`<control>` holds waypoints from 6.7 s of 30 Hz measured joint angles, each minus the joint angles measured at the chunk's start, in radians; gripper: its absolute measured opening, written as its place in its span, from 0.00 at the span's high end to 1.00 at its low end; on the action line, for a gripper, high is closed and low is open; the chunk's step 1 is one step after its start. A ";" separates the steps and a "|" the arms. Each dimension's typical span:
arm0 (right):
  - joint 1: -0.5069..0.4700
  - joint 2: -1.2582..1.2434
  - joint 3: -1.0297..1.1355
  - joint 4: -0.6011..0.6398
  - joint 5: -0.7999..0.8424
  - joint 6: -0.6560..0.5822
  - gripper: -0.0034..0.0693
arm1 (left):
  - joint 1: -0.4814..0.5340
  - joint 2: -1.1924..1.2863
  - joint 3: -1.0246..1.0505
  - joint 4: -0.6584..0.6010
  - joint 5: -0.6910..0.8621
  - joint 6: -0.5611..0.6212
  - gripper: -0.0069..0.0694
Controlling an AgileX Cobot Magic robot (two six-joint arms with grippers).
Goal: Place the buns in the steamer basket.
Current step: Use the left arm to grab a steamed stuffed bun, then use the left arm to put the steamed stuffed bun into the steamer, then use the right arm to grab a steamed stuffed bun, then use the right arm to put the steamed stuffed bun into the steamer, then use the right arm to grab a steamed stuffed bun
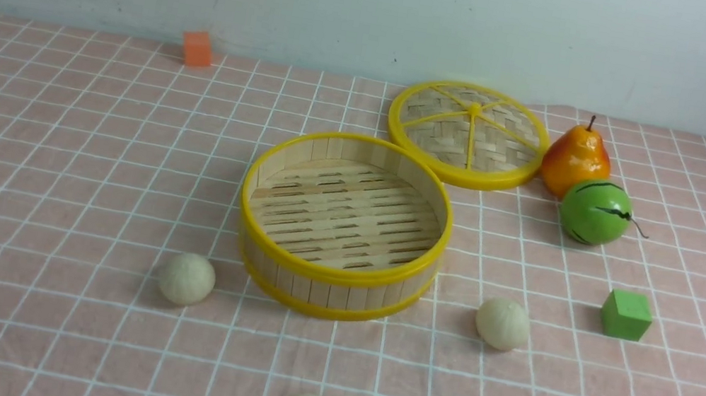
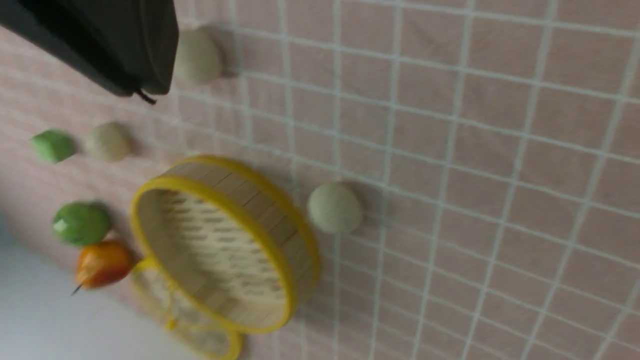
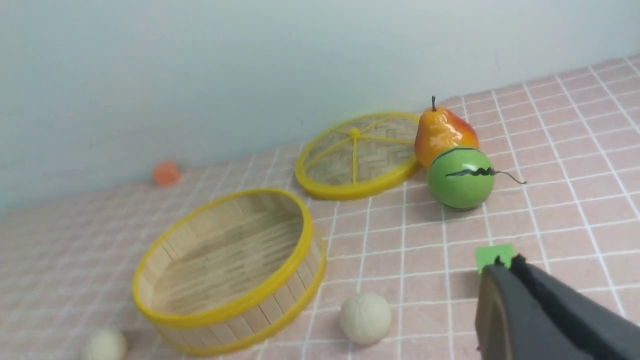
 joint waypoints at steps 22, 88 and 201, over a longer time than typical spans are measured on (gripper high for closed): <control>0.657 0.879 -0.547 -0.393 0.606 0.002 0.97 | -0.304 0.938 -0.532 0.244 0.167 0.073 0.65; 0.663 1.019 -0.554 -0.442 0.409 0.046 0.61 | -0.290 1.536 -0.948 -0.023 -0.148 0.215 0.40; 0.435 1.625 -1.063 -0.614 0.484 0.304 0.50 | -0.290 0.245 -0.267 0.370 0.077 0.007 0.92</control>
